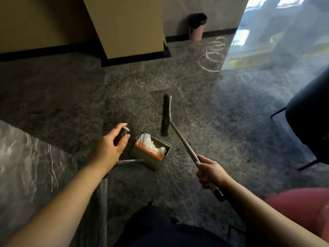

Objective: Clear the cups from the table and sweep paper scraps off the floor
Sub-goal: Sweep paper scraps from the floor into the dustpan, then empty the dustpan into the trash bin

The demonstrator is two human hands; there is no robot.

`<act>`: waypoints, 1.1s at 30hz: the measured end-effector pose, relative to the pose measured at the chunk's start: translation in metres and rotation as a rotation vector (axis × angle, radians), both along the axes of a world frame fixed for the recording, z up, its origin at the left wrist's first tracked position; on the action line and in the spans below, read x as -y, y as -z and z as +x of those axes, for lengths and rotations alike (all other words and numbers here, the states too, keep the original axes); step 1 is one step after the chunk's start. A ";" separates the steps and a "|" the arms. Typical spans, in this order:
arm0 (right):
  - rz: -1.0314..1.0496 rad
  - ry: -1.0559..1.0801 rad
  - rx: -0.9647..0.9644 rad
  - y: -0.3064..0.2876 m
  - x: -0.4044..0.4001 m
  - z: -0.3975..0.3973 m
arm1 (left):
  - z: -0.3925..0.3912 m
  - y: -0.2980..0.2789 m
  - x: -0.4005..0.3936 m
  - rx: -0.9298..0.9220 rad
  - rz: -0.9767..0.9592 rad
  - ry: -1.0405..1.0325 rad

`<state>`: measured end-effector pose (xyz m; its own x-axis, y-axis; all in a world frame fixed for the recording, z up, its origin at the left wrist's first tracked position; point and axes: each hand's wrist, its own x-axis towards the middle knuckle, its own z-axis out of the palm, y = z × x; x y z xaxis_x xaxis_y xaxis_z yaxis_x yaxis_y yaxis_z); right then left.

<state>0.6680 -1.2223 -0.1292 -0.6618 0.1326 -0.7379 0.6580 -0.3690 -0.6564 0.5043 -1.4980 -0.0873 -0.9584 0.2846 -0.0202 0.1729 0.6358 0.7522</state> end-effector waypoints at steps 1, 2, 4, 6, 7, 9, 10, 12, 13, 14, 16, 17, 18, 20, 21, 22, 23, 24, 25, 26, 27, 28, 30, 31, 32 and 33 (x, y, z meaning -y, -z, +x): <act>-0.004 0.009 0.000 -0.001 -0.012 -0.023 | -0.024 0.002 -0.011 0.004 0.013 0.001; -0.004 0.015 -0.007 0.000 -0.023 -0.045 | -0.048 0.004 -0.023 0.004 0.025 0.001; 0.008 0.022 -0.012 0.004 -0.047 -0.094 | -0.100 0.008 -0.049 -0.011 0.027 0.015; 0.019 0.040 -0.003 0.005 -0.071 -0.141 | -0.151 0.011 -0.077 -0.012 0.001 0.040; 0.019 0.052 -0.005 0.006 -0.084 -0.164 | -0.176 0.012 -0.092 -0.004 -0.015 0.056; 0.020 0.089 0.006 0.008 -0.110 -0.208 | -0.229 0.013 -0.125 0.023 -0.025 0.093; 0.025 0.103 0.015 0.005 -0.120 -0.225 | -0.249 0.012 -0.139 0.034 -0.027 0.111; 0.019 0.133 0.008 0.002 -0.145 -0.262 | -0.299 0.011 -0.173 0.048 -0.027 0.148; 0.017 0.155 0.006 0.001 -0.159 -0.280 | -0.324 0.011 -0.191 0.053 -0.021 0.163; 0.012 0.177 0.007 -0.001 -0.173 -0.297 | -0.348 0.012 -0.208 0.066 -0.010 0.165; 0.010 0.204 0.009 -0.005 -0.200 -0.331 | -0.392 0.013 -0.241 0.100 0.016 0.169; 0.008 0.215 0.006 -0.005 -0.215 -0.349 | -0.414 0.015 -0.258 0.125 0.021 0.175; 0.012 0.230 -0.001 -0.004 -0.232 -0.369 | -0.437 0.018 -0.277 0.147 0.024 0.179; 0.042 0.256 -0.026 -0.002 -0.266 -0.408 | -0.479 0.021 -0.313 0.161 0.023 0.184; 0.056 0.253 -0.031 0.001 -0.288 -0.431 | -0.502 0.024 -0.334 0.160 0.023 0.182; 0.061 0.242 -0.028 0.003 -0.307 -0.452 | -0.522 0.026 -0.353 0.163 0.018 0.179; 0.059 0.228 -0.021 0.007 -0.330 -0.474 | -0.544 0.029 -0.375 0.165 0.017 0.178; 0.051 0.218 -0.010 0.009 -0.352 -0.494 | -0.564 0.030 -0.395 0.177 0.016 0.181; 0.046 0.216 0.003 0.010 -0.370 -0.511 | -0.580 0.029 -0.413 0.186 0.012 0.187; 0.039 0.215 0.014 0.010 -0.393 -0.531 | -0.600 0.027 -0.434 0.201 0.018 0.188; 0.031 0.211 0.015 0.010 -0.412 -0.549 | -0.618 0.024 -0.453 0.220 0.026 0.185; 0.024 0.206 0.012 0.009 -0.433 -0.569 | -0.639 0.021 -0.475 0.234 0.043 0.180; 0.013 0.209 0.021 0.007 -0.467 -0.604 | -0.673 0.011 -0.510 0.265 0.074 0.187; 0.005 0.208 0.029 0.005 -0.485 -0.624 | -0.693 0.006 -0.529 0.279 0.093 0.194; 0.001 0.206 0.035 0.004 -0.499 -0.641 | -0.709 0.002 -0.545 0.295 0.109 0.200; -0.001 0.205 0.039 0.004 -0.512 -0.658 | -0.725 0.000 -0.561 0.314 0.128 0.203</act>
<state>0.0097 -0.7099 -0.1334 -0.5923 0.2609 -0.7623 0.5937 -0.4982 -0.6319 -0.2206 -0.9373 -0.0871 -0.8351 0.4872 -0.2555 0.0343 0.5097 0.8597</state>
